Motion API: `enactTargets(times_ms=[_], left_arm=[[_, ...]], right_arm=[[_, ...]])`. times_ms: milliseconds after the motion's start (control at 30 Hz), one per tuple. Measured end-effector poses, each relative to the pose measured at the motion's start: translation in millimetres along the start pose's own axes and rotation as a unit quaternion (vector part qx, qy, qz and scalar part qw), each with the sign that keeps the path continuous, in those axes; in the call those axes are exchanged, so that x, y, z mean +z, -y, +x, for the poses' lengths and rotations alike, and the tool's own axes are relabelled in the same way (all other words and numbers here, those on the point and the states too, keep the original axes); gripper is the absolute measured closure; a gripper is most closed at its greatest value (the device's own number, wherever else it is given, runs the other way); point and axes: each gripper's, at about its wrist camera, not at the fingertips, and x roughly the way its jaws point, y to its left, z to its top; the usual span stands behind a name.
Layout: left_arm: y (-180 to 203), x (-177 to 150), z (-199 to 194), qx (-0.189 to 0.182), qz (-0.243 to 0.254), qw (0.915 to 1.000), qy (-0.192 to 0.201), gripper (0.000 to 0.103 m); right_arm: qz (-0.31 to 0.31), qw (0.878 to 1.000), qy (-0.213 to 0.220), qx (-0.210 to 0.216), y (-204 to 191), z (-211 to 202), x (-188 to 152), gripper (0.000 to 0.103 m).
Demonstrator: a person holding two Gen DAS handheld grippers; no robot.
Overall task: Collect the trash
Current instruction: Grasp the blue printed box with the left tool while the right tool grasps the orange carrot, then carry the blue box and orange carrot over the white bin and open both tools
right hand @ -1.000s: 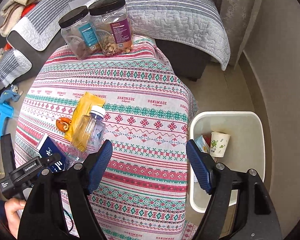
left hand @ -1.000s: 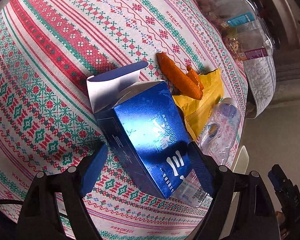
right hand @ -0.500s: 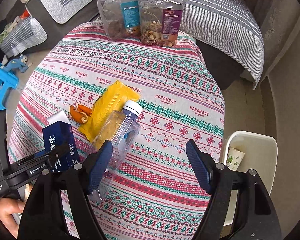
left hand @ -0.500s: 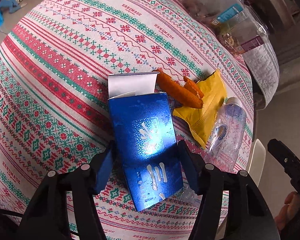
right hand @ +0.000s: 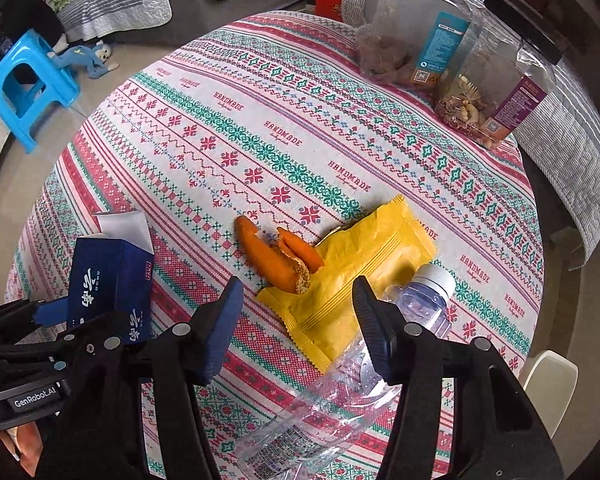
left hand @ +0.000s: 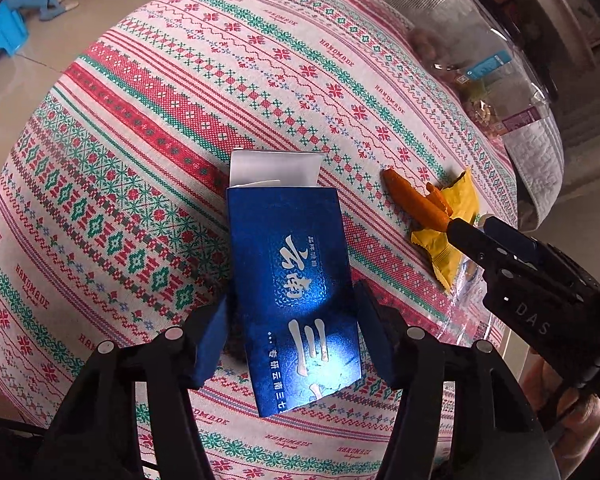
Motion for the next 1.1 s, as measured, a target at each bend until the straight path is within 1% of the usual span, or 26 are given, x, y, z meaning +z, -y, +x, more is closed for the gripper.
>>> enactTargets(times_ms=[133, 200, 233, 267, 367, 533, 700, 767, 933, 1100], left_arm=[[-13, -1, -12, 0.001, 0.004, 1.0000, 0.004, 0.044], [-19, 0, -16, -0.004, 0.002, 1.0000, 0.003, 0.044], [-24, -1, -19, -0.004, 0.000, 1.0000, 0.003, 0.044], [-26, -1, -20, -0.005, -0.002, 1.0000, 0.003, 0.044], [-33, -2, -24, -0.006, -0.008, 0.9999, 0.004, 0.044], [-26, -4, -30, -0.014, 0.002, 0.9999, 0.008, 0.044], [-7, -6, -31, -0.018, 0.009, 0.9997, 0.014, 0.044], [1, -4, -29, -0.020, 0.001, 0.9997, 0.014, 0.044], [20, -3, -28, -0.022, 0.005, 0.9995, 0.020, 0.044], [42, -10, -26, -0.031, 0.025, 0.9992, 0.009, 0.044]], right_arm=[[-0.014, 0.999, -0.027, -0.018, -17, 28, 8, 0.059], [-0.017, 0.999, -0.036, -0.025, -21, 37, 8, 0.077], [-0.018, 0.999, -0.037, -0.021, -22, 39, 8, 0.083], [-0.015, 0.999, -0.034, -0.011, -23, 37, 9, 0.087], [0.000, 0.999, -0.026, 0.022, -24, 26, 10, 0.090], [0.022, 0.999, -0.014, 0.047, -20, 3, 8, 0.090], [0.034, 0.998, -0.006, 0.052, -11, -14, -4, 0.090], [0.041, 0.997, -0.005, 0.060, -7, -20, -9, 0.090], [0.054, 0.995, -0.006, 0.079, 3, -40, -21, 0.090], [0.068, 0.995, -0.008, 0.074, 16, -57, -38, 0.090]])
